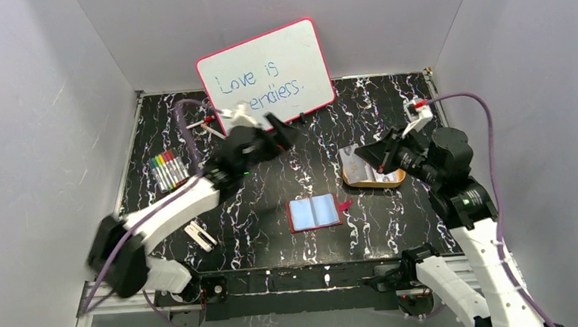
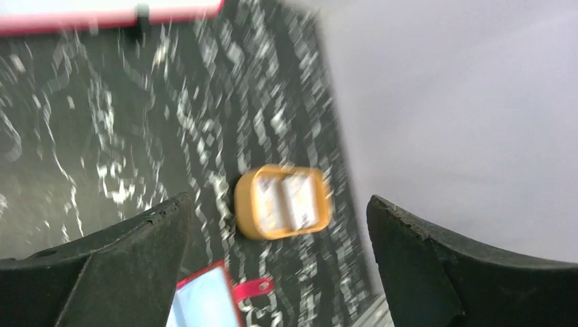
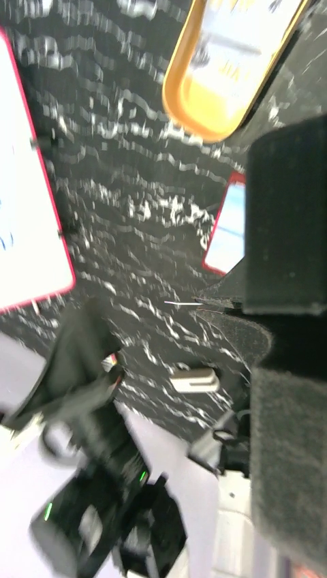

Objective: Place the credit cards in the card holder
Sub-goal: Insert the credit card into the card holder.

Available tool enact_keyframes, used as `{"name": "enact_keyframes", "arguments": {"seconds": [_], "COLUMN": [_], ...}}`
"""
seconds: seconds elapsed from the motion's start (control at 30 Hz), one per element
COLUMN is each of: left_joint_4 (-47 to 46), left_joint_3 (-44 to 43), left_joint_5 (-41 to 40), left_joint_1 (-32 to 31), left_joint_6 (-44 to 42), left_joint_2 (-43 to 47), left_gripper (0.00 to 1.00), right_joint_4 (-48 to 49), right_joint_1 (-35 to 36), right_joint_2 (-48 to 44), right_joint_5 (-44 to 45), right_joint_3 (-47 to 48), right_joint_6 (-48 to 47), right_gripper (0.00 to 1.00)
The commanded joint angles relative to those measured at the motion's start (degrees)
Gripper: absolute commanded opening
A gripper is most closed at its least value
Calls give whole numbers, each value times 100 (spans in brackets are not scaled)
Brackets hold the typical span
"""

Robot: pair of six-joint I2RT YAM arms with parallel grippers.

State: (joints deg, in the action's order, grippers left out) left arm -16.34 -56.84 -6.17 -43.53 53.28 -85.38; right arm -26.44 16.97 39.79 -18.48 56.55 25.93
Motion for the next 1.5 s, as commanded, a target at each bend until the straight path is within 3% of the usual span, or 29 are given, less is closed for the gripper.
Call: {"name": "enact_keyframes", "arguments": {"seconds": [0.0, 0.07, 0.17, 0.23, 0.4, 0.77, 1.07, 1.33, 1.43, 1.47], "left_joint_4": [-560, -960, -2087, -2964, -3693, -4413, -4861, -4964, -4990, -5005], "left_joint_3": [1059, 1465, 2116, 2478, 2576, 2204, 2069, 1930, 1906, 1924], "left_joint_5": [802, 2030, 3213, 3613, 4240, 4683, 4761, 4744, 4747, 4749], "left_joint_1": [544, 796, 834, 837, 837, 820, 713, 588, 576, 576], "left_joint_6": [-472, -385, 145, 574, 1086, 1459, 1694, 1665, 1678, 1674], "left_joint_2": [2075, 2488, 2731, 2681, 2140, 1428, 1042, 805, 744, 755], "left_gripper": [97, 97, 95, 94, 90, 74, 45, 16, 0, 0], "right_joint_4": [1996, 2689, 4068, 4726, 5735, 6169, 6621, 6538, 6373, 6314], "right_joint_1": [33, 34, 47, 66, 256, 572, 644, 711, 728, 724], "right_joint_2": [366, 544, 722, 808, 930, 1175, 1403, 1432, 1388, 1372], "right_joint_5": [-1931, -2305, -2564, -2630, -2417, -1931, -1900, -1878, -1947, -1972], "right_joint_3": [-499, -774, -1316, -1584, -2003, -2197, -2368, -2367, -2397, -2398], "right_joint_6": [792, 1238, 2029, 2506, 3200, 3509, 3829, 3757, 3671, 3636], "right_gripper": [0, 0, 0, 0, 0, 0, 0, 0, 0, 0]}}
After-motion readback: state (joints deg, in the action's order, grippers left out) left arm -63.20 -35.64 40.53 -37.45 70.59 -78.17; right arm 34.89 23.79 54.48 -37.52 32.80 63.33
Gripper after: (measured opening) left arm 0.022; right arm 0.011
